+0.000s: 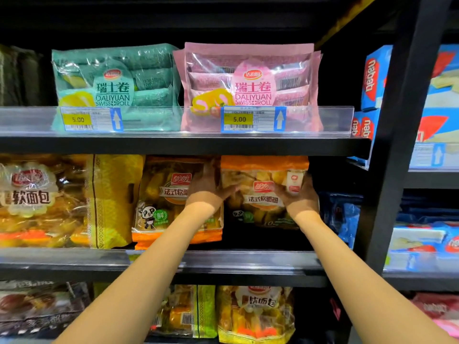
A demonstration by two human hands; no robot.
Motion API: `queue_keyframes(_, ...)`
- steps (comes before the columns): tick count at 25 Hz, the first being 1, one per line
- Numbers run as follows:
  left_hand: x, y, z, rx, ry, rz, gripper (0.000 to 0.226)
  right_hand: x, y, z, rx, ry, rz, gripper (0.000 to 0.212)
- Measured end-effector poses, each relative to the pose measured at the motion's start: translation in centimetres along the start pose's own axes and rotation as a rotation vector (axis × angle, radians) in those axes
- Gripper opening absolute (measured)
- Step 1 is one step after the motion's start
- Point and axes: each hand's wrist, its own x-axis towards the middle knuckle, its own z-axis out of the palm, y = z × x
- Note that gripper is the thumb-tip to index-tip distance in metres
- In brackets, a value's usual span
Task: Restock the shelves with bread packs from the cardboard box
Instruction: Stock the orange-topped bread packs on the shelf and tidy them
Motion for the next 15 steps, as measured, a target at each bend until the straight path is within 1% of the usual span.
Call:
queue_keyframes(1, -0.9, -0.1, -0.3, 0.237, -0.042, -0.048, 0.089, 0.4, 0.1, 0.0, -0.021, 0.017, -0.004, 0.084)
queue_keyframes(2, -1.5, -0.8, -0.6, 0.411, -0.111, -0.113, 0.085, 0.8, 0.3, 0.2, -0.031, 0.022, -0.001, 0.084)
queue_keyframes(3, -2.1, -1.7, -1.2, 0.501, -0.194, -0.180, 0.082, 0.9, 0.5, 0.4, -0.023, 0.005, 0.011, 0.086)
queue_keyframes(4, -2.5, -2.7, -2.0, 0.509, -0.260, -0.230, 0.076, 0.9, 0.9, 0.9, -0.004, -0.031, 0.031, 0.092)
queue_keyframes(5, -2.9, -3.8, -2.8, 0.469, -0.318, -0.236, 0.072, 0.7, 1.3, 1.4, 0.011, -0.069, 0.059, 0.102)
queue_keyframes(6, -3.3, -4.6, -3.5, 0.436, -0.380, -0.216, 0.073, 0.8, 1.7, 2.0, 0.018, -0.088, 0.081, 0.109)
queue_keyframes(7, -3.6, -5.3, -4.0, 0.423, -0.456, -0.204, 0.084, 0.9, 1.9, 2.2, 0.014, -0.093, 0.096, 0.111)
queue_keyframes(8, -3.8, -5.7, -4.6, 0.404, -0.536, -0.226, 0.099, 1.4, 2.1, 2.4, 0.013, -0.094, 0.100, 0.110)
queue_keyframes(9, -3.8, -6.0, -4.9, 0.397, -0.604, -0.267, 0.110, 1.8, 2.1, 2.4, -0.003, -0.104, 0.105, 0.106)
queue_keyframes(10, -3.8, -6.1, -5.1, 0.395, -0.642, -0.294, 0.112, 2.2, 2.1, 2.4, -0.017, -0.119, 0.102, 0.105)
queue_keyframes(11, -3.4, -6.5, -4.9, 0.409, -0.651, -0.297, 0.104, 2.5, 2.0, 2.3, -0.035, -0.136, 0.102, 0.104)
queue_keyframes(13, -2.2, -6.9, -3.7, 0.492, -0.606, -0.193, 0.074, 3.0, 2.2, 2.5, -0.047, -0.147, 0.085, 0.103)
queue_keyframes(14, -1.7, -7.0, -2.9, 0.547, -0.575, -0.153, 0.070, 3.0, 2.4, 2.7, -0.051, -0.143, 0.075, 0.102)
queue_keyframes(15, -1.2, -7.1, -2.0, 0.587, -0.545, -0.133, 0.079, 2.9, 2.5, 2.9, -0.055, -0.137, 0.072, 0.102)
